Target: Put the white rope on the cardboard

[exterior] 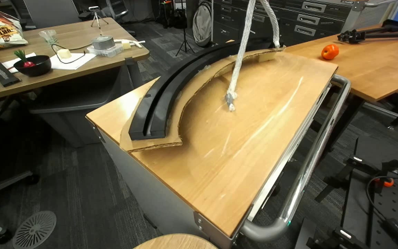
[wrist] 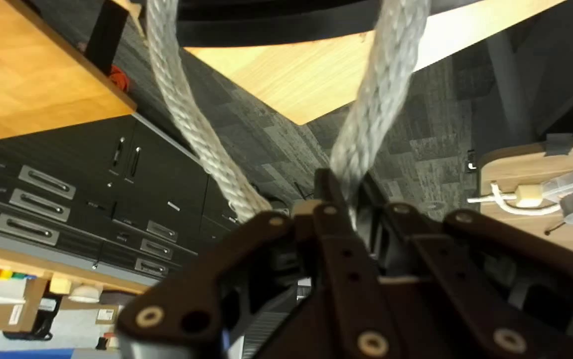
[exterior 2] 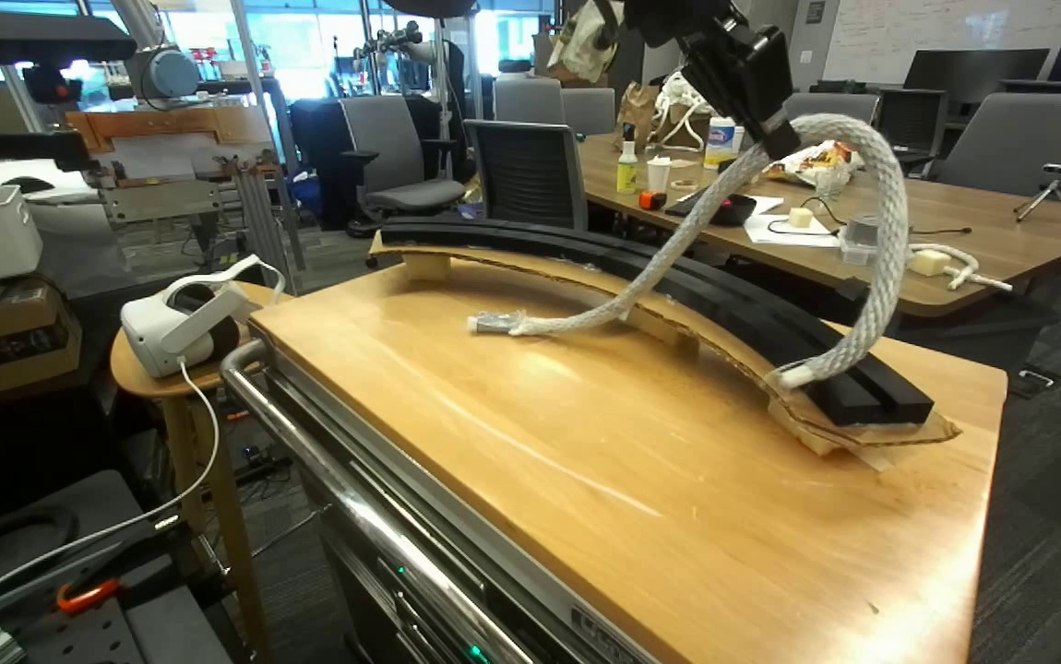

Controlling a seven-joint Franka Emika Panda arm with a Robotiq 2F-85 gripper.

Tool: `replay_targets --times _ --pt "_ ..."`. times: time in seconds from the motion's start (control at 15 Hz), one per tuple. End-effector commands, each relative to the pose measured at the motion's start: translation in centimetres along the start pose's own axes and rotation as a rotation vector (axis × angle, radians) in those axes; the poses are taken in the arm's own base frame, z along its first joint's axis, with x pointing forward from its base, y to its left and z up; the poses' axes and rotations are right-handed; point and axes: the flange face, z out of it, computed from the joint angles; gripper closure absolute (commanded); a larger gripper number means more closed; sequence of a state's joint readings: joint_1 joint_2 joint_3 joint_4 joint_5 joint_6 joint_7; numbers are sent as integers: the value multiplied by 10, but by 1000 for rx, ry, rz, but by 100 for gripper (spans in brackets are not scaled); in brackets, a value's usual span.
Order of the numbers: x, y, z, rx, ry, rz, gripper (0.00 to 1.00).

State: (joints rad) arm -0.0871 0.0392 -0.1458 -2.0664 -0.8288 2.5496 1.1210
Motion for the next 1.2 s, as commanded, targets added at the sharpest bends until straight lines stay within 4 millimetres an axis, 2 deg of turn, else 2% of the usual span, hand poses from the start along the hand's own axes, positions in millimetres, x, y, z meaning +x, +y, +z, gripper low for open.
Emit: replay_targets --times 0.0,0.27,0.67,1.13 --pt "15 -4 -9 -124 59 -69 97" --pt "12 -8 -12 -251 60 -141 97" --pt "-7 -30 -2 -312 18 -228 97" --pt "-23 -65 -6 -198 -93 -309 97"
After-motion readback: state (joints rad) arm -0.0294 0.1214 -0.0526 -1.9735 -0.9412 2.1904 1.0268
